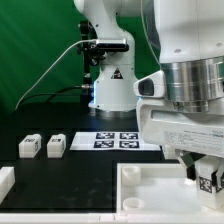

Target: Assemble one leg

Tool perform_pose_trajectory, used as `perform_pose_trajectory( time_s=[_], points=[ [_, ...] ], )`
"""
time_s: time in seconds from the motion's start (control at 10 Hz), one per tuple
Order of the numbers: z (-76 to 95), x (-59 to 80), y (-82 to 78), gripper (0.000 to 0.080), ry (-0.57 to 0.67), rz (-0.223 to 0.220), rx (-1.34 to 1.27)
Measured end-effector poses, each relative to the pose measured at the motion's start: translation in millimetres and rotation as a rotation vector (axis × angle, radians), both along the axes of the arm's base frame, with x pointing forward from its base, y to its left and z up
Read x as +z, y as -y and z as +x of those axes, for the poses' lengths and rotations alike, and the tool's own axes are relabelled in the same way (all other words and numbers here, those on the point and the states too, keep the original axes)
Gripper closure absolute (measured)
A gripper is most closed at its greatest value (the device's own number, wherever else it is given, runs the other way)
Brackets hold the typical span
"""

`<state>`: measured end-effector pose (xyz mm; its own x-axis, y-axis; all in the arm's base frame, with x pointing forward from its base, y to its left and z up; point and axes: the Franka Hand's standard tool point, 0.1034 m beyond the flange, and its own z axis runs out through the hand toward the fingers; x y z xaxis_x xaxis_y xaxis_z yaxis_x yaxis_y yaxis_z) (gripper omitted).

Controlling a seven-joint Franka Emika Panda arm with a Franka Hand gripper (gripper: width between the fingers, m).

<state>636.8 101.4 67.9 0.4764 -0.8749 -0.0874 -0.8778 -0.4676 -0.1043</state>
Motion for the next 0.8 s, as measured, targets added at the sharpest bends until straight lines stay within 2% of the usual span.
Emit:
perform_pose_trajectory(
  time_s=[0.1,0.2,0.3,0.5,0.6,0.7,0.8],
  points=[
    [-1.6,0.0,-2.6,0.0509,-0.092,0.002,-0.294],
    [-3.5,-0.1,-7.2,0.0509,-0.202,0.027,-0.861],
    [-3.6,-0.2,-6.8,0.0509,-0.208,0.047,-0.951],
    [-4.4,-0.2,-6.6,0.0509,-0.212,0.055,-0.954],
    [-4.9,-1.5,-6.9,0.0416,-0.21,0.054,-0.93],
    [-5.0,-2.1,-6.9,0.0246,-0.209,0.053,-0.924],
    [-6.3,-5.7,-8.7,0.0246,-0.158,0.04,-0.742]
  ],
)
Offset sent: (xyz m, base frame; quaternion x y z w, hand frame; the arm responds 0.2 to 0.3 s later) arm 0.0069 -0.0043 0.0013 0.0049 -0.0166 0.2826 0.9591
